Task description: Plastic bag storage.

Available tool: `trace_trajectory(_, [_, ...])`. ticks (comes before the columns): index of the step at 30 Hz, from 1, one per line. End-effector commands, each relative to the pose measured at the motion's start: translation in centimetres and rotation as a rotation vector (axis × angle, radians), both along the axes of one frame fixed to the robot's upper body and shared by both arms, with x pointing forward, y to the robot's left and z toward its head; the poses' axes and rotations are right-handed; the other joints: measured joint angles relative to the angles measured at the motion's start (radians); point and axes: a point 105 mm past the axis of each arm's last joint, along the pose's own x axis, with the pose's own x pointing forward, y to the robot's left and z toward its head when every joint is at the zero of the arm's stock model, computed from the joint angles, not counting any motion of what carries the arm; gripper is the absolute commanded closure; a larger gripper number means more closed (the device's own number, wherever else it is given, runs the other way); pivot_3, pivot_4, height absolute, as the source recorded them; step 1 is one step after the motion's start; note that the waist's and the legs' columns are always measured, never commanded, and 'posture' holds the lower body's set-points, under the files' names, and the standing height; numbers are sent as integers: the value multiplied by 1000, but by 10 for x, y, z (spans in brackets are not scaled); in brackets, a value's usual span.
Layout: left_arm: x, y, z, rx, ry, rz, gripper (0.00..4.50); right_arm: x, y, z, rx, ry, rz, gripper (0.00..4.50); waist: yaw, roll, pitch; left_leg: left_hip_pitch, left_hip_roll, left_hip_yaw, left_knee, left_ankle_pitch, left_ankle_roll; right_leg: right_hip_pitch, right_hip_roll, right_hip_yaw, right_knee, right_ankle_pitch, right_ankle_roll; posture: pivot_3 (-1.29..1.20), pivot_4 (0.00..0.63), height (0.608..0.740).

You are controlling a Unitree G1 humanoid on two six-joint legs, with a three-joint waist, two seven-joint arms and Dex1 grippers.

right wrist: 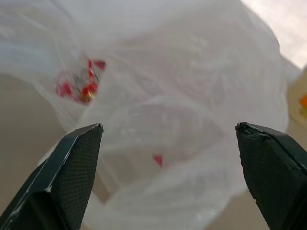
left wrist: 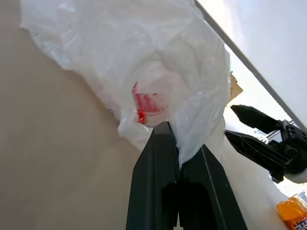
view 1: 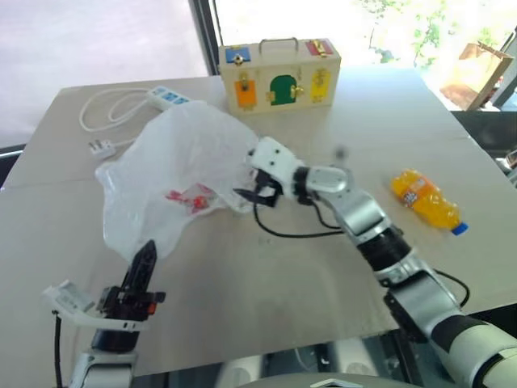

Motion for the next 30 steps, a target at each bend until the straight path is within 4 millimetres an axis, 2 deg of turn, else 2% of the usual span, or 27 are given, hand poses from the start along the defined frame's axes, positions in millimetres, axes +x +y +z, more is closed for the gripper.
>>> trace_trajectory(1, [2,-3,7,8,-27,-31,4500,-21,13,-1,-5,28,55,29,-3,0,0,0,1,1,0,0,0,0,1,1,0,1,-1,0,150,739])
trace_trajectory(3, [4,-4,7,7,-26,-38,4500,-29,18,-8,-11,68,68,29,-3,0,0,0,3,1,0,0,0,0,2,1,0,1,-2,0,150,739])
trace_trajectory(8, [8,-7,7,11,-25,-51,4500,-42,30,-7,8,123,117,29,-2,0,0,0,3,1,0,1,-1,0,3,1,0,2,-3,0,150,739])
trace_trajectory(12, [9,-7,5,12,-20,-52,4500,-43,37,-7,-28,68,136,29,0,0,0,0,2,1,1,0,-1,0,2,1,0,2,-2,0,150,739])
trace_trajectory(16, [10,-9,3,14,-18,-54,4500,-29,42,-25,-87,-14,80,29,-2,0,0,1,3,1,0,1,-1,0,2,1,0,2,-3,0,150,739])
trace_trajectory(17, [11,-10,3,16,-21,-56,4500,-23,41,-28,-88,-37,52,410,-2,0,0,1,3,1,0,1,-1,0,3,1,0,2,-3,0,150,739])
trace_trajectory(19, [12,-11,5,22,-29,-57,4500,-13,39,-30,-66,-45,13,833,-1,0,0,1,3,1,0,1,-2,0,3,1,0,2,-3,0,150,739])
trace_trajectory(23, [12,-11,5,25,-34,-50,4500,9,24,-6,41,-62,-82,2825,0,0,0,0,2,2,0,1,-2,0,2,1,0,2,-3,0,150,739])
trace_trajectory(26, [13,-4,5,51,-31,-34,4500,13,10,26,132,-36,-63,4400,0,0,0,0,2,1,0,1,-2,0,2,1,0,2,-3,0,150,739])
trace_trajectory(30, [21,10,15,91,-68,-21,4500,1,-9,61,260,93,25,4400,4,0,1,0,3,0,0,1,-2,0,3,-1,0,2,-3,0,150,739])
